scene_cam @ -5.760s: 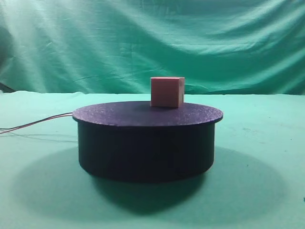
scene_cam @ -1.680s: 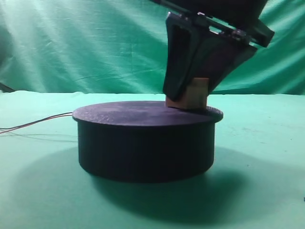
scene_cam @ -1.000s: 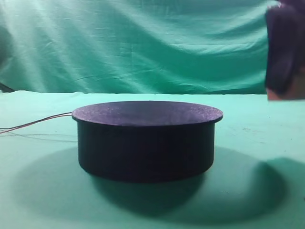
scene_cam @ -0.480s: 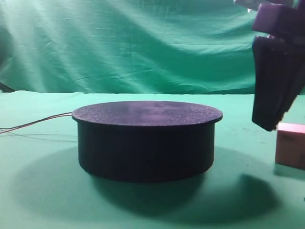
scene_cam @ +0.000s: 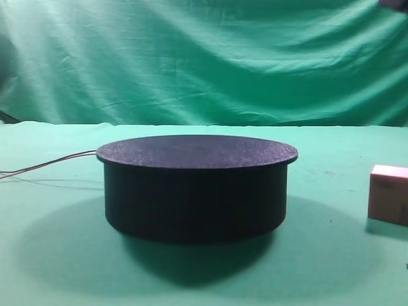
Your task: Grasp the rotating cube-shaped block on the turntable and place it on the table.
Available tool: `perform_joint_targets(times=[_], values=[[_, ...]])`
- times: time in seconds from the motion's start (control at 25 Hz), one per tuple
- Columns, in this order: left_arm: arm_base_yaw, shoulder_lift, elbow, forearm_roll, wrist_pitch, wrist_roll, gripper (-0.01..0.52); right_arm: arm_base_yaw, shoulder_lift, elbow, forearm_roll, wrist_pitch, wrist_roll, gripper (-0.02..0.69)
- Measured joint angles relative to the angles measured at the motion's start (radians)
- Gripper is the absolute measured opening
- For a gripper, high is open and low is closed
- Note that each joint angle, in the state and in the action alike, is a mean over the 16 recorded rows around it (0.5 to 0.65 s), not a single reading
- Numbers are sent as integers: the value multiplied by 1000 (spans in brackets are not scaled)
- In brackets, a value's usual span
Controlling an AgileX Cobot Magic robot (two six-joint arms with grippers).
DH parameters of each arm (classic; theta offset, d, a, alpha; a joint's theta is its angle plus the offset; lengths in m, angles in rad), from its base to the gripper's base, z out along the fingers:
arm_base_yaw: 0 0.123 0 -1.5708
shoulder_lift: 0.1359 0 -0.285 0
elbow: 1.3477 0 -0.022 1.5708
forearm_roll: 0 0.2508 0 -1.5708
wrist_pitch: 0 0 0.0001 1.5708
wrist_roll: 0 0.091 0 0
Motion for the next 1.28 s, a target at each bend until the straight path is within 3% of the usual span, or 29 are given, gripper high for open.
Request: perform_joint_targets(times=[0.52,1.28], values=[[0,0,0,0,0,0,0,-21,-143,61,-74,-41,-32,0],[0,0,0,0,0,0,0,-369,-731,693,-119,-544,-74,0]])
